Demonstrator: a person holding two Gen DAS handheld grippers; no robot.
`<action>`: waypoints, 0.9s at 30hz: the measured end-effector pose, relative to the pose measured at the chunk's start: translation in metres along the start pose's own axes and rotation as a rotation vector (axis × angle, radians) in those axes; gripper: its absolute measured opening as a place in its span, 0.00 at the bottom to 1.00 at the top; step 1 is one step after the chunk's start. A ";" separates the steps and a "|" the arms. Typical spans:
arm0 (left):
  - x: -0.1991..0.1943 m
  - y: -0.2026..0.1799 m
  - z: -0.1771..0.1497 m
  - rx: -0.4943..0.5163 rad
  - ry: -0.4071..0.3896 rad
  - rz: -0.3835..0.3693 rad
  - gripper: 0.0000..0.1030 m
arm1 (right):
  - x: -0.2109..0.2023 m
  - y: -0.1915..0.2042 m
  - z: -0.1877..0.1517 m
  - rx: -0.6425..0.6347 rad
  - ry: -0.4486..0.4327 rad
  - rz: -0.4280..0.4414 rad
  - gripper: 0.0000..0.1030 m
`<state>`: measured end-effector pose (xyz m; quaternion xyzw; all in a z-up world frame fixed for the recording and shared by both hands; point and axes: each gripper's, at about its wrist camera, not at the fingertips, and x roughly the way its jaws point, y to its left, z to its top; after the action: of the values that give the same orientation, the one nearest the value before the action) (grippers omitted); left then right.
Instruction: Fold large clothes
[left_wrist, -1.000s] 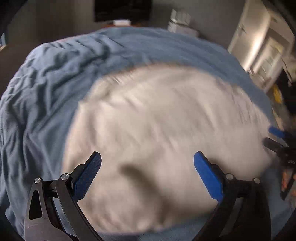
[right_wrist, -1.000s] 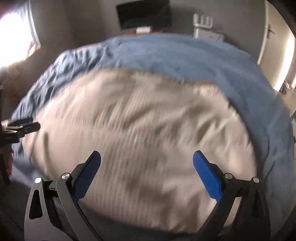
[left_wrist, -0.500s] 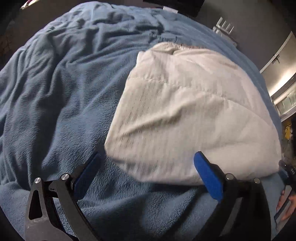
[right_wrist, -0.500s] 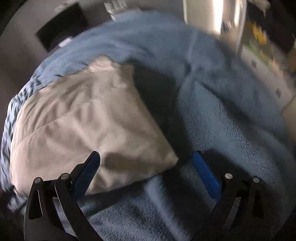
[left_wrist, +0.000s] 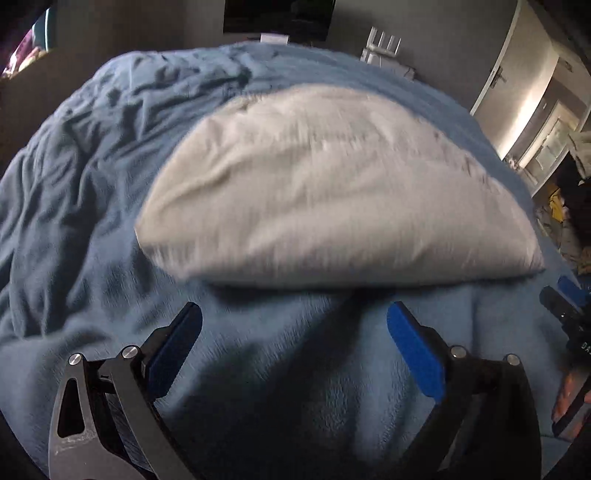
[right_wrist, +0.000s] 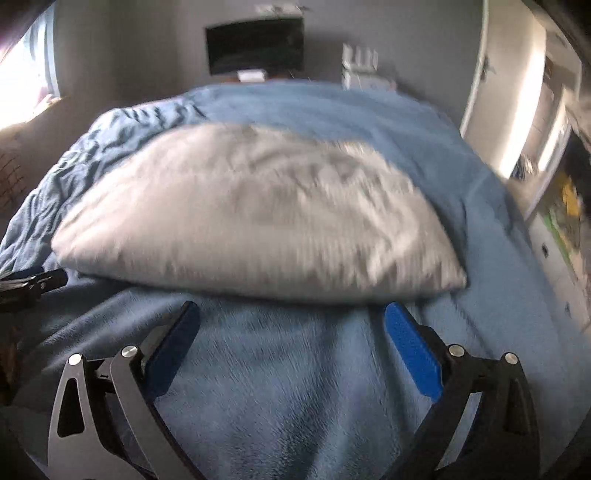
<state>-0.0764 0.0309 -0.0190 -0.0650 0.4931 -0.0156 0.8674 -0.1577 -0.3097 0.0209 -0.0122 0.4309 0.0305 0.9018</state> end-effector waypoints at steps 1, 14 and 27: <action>0.004 -0.003 0.000 0.013 0.012 0.009 0.94 | 0.006 -0.003 -0.003 0.016 0.027 -0.004 0.93; 0.010 -0.015 -0.008 0.086 0.029 0.063 0.94 | 0.034 -0.011 -0.010 0.046 0.119 -0.016 0.93; 0.009 -0.015 -0.008 0.079 0.021 0.073 0.94 | 0.034 -0.010 -0.010 0.039 0.115 -0.018 0.93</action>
<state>-0.0779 0.0140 -0.0283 -0.0126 0.5034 -0.0038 0.8640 -0.1429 -0.3188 -0.0120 -0.0003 0.4824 0.0135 0.8758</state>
